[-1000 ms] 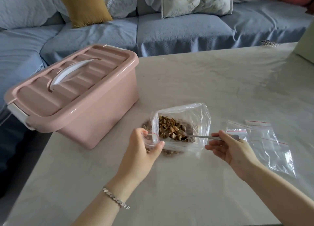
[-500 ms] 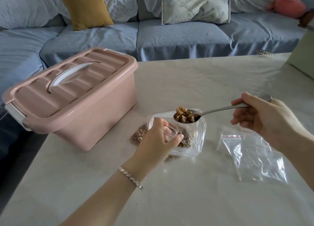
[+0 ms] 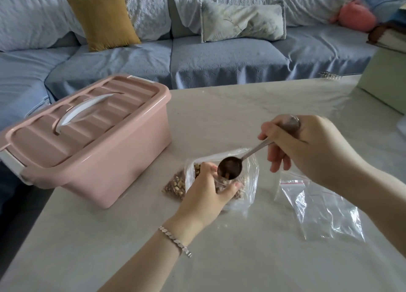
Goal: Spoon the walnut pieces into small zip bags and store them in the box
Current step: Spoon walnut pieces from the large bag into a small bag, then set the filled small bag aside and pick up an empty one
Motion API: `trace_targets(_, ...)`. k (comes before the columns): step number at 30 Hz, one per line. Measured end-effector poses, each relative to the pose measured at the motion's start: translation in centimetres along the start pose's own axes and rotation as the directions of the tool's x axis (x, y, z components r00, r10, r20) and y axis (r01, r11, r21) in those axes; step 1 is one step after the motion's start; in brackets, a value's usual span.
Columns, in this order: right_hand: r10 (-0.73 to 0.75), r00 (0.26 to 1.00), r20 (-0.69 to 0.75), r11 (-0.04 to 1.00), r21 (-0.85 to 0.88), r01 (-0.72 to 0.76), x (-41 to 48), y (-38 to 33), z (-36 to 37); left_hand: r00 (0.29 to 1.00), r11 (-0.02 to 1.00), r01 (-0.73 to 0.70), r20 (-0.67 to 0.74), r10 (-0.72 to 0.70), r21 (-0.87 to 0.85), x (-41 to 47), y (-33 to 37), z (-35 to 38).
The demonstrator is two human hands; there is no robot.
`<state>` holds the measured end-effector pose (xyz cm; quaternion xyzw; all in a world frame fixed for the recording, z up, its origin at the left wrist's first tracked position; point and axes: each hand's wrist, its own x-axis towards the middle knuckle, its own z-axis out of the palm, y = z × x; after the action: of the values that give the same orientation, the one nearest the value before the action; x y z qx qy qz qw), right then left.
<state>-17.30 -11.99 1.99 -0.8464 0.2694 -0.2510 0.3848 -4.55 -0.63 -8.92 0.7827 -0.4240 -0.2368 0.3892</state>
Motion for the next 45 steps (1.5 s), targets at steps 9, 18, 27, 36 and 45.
trace_targets(9,0.02,1.0,-0.01,0.994,0.106,-0.019,-1.2,0.9,0.9,0.999,0.999,-0.036,-0.041,0.036,-0.002,-0.4,-0.7,0.1)
trace_targets(18,0.144,0.965,-0.221,0.938,0.343,-0.061,-1.3,2.8,-0.7,0.984,0.997,-0.033,-0.178,0.021,-0.067,-0.8,-1.8,-0.4)
trace_targets(27,0.586,0.803,0.108,0.626,0.568,-0.534,-5.0,10.1,7.2,0.967,0.994,-0.047,-0.253,0.021,-0.097,-1.2,-2.6,-1.1)
trace_targets(36,0.632,0.764,0.13,0.764,0.06,-0.643,-7.1,11.3,7.1,0.983,0.997,-0.058,-0.176,0.048,-0.053,-1.6,-2.1,-1.0)
trace_targets(45,0.157,0.97,0.186,0.987,-0.046,-0.151,-4.7,4.1,5.3,0.99,0.989,-0.13,-0.066,0.126,-0.069,-2.0,0.7,1.4)
